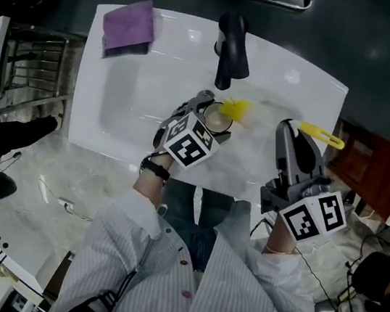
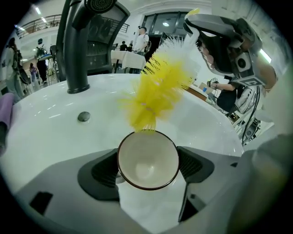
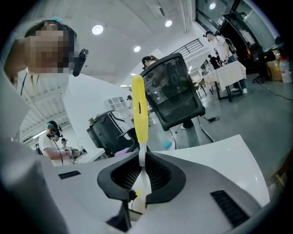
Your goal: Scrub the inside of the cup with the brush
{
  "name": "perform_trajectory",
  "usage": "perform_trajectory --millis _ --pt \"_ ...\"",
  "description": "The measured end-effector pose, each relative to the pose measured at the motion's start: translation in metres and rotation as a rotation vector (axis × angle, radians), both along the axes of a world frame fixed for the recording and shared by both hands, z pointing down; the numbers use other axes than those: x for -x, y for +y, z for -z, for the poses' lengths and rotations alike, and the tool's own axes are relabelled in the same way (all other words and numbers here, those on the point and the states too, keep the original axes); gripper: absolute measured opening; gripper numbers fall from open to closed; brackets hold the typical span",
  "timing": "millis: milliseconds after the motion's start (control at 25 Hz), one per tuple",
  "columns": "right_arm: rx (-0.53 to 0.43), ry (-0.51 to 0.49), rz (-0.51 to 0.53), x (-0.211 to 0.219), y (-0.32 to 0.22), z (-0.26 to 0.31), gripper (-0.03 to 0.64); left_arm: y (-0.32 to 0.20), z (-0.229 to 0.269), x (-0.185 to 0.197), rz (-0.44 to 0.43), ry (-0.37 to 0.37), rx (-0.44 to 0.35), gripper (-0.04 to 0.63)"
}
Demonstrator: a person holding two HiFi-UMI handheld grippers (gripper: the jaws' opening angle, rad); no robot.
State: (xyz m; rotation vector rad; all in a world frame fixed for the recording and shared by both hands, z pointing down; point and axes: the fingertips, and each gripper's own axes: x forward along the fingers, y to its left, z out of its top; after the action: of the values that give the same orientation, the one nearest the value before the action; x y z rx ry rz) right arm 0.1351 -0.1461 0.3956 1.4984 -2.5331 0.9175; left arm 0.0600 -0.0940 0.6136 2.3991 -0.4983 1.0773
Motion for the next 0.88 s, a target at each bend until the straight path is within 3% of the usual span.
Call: perform_trajectory --millis 320,640,880 --pt "0.006 -0.02 0.091 0.016 0.005 0.002 0.057 -0.003 0.002 0.0 -0.016 0.029 -0.01 0.396" --pt "0.064 0.057 0.267 0.06 0.008 -0.031 0.057 -0.003 0.001 0.001 -0.025 0.042 -0.014 0.396" --pt "0.038 0.131 0.306 0.076 -0.012 -0.057 0.055 -0.004 0.001 0.002 -0.025 0.054 -0.008 0.396"
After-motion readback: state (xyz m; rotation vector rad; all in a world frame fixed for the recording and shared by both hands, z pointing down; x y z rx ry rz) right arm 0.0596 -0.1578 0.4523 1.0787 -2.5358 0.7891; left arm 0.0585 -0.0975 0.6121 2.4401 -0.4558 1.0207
